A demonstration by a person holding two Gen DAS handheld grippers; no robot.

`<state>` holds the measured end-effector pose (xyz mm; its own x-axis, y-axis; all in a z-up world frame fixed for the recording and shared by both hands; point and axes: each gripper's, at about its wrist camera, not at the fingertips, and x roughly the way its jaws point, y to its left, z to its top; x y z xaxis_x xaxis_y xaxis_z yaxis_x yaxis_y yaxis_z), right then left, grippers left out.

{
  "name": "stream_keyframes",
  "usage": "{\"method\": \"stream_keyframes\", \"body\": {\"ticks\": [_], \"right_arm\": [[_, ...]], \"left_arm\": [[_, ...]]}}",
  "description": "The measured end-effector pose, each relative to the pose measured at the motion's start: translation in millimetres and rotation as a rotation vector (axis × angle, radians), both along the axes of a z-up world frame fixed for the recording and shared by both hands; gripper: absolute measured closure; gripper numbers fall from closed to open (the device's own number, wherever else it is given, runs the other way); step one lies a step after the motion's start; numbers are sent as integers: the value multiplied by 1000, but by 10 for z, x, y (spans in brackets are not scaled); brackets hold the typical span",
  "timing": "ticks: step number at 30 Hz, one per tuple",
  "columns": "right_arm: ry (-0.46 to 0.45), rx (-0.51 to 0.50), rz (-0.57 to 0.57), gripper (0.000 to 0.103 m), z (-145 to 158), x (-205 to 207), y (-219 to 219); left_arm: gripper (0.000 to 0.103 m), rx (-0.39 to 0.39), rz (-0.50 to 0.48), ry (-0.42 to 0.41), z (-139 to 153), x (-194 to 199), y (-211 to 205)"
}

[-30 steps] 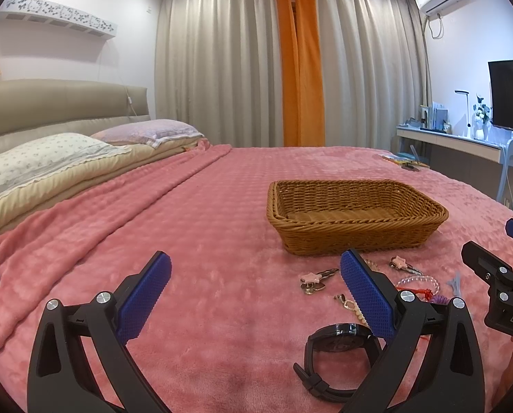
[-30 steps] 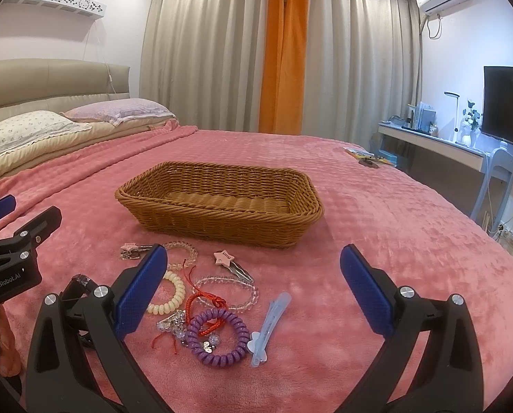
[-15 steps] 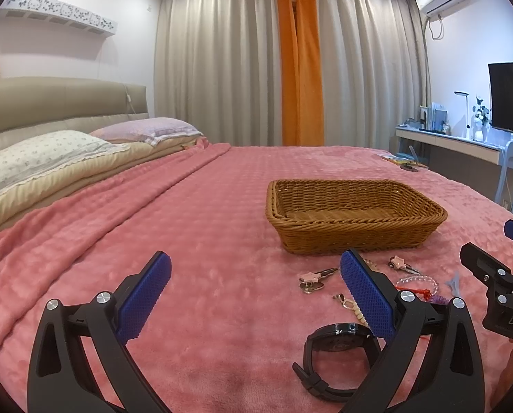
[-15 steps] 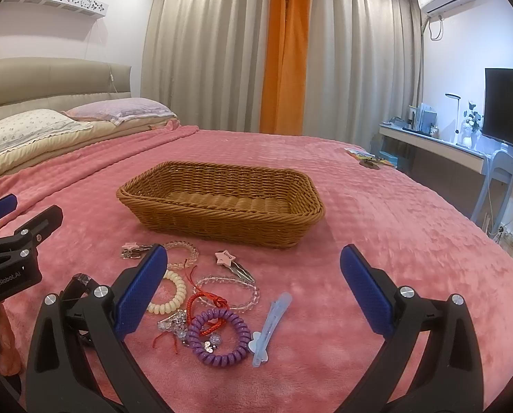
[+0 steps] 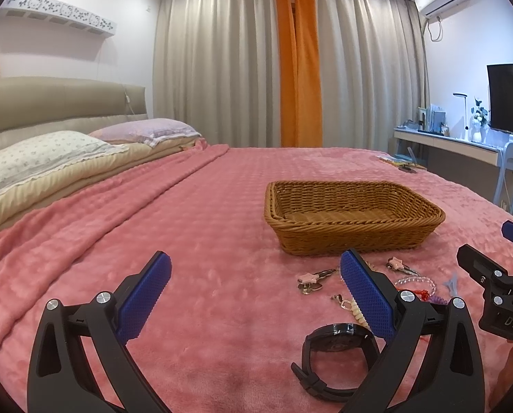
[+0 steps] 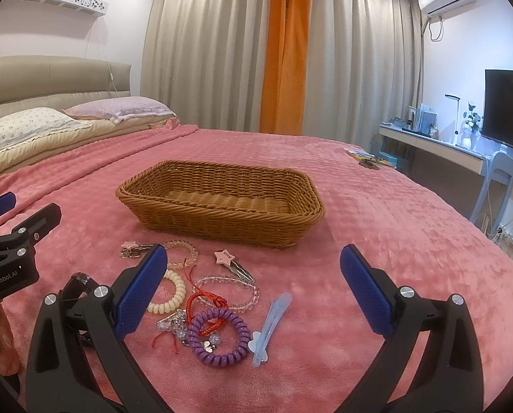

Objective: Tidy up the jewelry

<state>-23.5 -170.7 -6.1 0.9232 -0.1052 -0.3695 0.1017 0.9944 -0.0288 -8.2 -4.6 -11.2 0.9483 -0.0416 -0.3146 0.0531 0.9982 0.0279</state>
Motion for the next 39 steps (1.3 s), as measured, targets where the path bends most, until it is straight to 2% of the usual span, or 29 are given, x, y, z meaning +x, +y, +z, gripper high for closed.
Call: {"method": "stream_keyframes", "body": {"ticks": [17, 21, 23, 25, 27, 30, 32, 33, 36, 38, 39], "right_arm": [[12, -7, -15, 7, -11, 15, -15], [27, 9, -37, 7, -16, 38, -76], [42, 5, -46, 8, -20, 57, -86], [62, -11, -52, 13, -23, 71, -83], [80, -31, -60, 15, -25, 63, -83], [87, -69, -89, 20, 1, -13, -166], [97, -81, -108, 20, 6, -39, -254], [108, -91, -108, 22, 2, -38, -280], [138, -163, -155, 24, 0, -56, -353], [176, -113, -145, 30, -17, -60, -459], [204, -64, -132, 37, -40, -41, -526]], "left_arm": [[7, -3, -5, 13, 12, 29, -13], [7, -53, -20, 85, 9, 112, 101], [8, -94, -57, 154, -9, 170, 188], [8, -126, -89, 222, -37, 211, 243], [10, -131, -118, 278, -65, 222, 229], [17, -112, -169, 334, -100, 185, 153], [25, -92, -174, 355, -124, 165, 108], [26, -91, -173, 371, -147, 159, 100], [34, -124, -178, 425, -225, 183, 134], [51, -147, -198, 463, -252, 214, 150], [51, -156, -212, 476, -262, 225, 138]]}}
